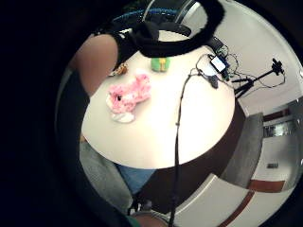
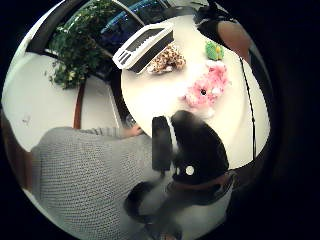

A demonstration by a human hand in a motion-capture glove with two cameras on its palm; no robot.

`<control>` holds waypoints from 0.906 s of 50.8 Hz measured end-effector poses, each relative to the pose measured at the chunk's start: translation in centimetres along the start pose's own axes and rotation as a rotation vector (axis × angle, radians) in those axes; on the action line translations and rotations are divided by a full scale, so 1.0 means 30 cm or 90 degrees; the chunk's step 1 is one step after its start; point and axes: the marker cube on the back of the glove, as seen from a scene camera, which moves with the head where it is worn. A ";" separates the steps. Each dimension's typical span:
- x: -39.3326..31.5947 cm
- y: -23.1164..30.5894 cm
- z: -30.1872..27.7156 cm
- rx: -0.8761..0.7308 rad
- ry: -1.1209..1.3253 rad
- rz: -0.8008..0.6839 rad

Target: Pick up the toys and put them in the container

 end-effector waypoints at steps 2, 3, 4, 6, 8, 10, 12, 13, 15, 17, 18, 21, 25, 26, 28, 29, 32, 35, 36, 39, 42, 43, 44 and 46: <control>-0.001 0.001 0.000 0.001 0.000 0.000; -0.001 0.002 0.001 0.002 0.001 -0.001; -0.002 0.003 0.001 0.002 0.002 -0.001; -0.005 0.007 0.003 0.002 0.004 -0.001; -0.009 0.011 0.005 0.001 0.003 -0.002; -0.010 0.013 0.006 -0.001 0.001 -0.001; -0.006 0.009 0.006 -0.003 -0.001 0.000; -0.004 0.006 0.006 -0.004 -0.003 0.001; -0.002 -0.001 0.008 -0.004 -0.004 0.001; -0.003 -0.011 0.012 -0.005 -0.003 -0.001; -0.005 -0.019 0.013 -0.005 -0.002 -0.003; -0.012 -0.061 0.016 -0.002 -0.002 -0.010; -0.024 -0.163 0.017 -0.004 -0.002 -0.017; -0.026 -0.192 0.017 -0.005 -0.002 -0.017; -0.031 -0.247 0.019 -0.009 0.001 -0.019; -0.034 -0.270 0.021 -0.011 0.004 -0.022; -0.033 -0.326 0.034 -0.014 0.013 -0.026; -0.024 -0.361 0.056 -0.020 0.017 -0.024; -0.021 -0.366 0.069 -0.023 0.017 -0.023; -0.001 -0.376 0.127 -0.042 0.015 -0.009; 0.039 -0.384 0.213 -0.073 0.026 0.025; 0.054 -0.386 0.247 -0.086 0.030 0.041; 0.067 -0.388 0.283 -0.103 0.035 0.057; 0.090 -0.383 0.369 -0.145 0.049 0.084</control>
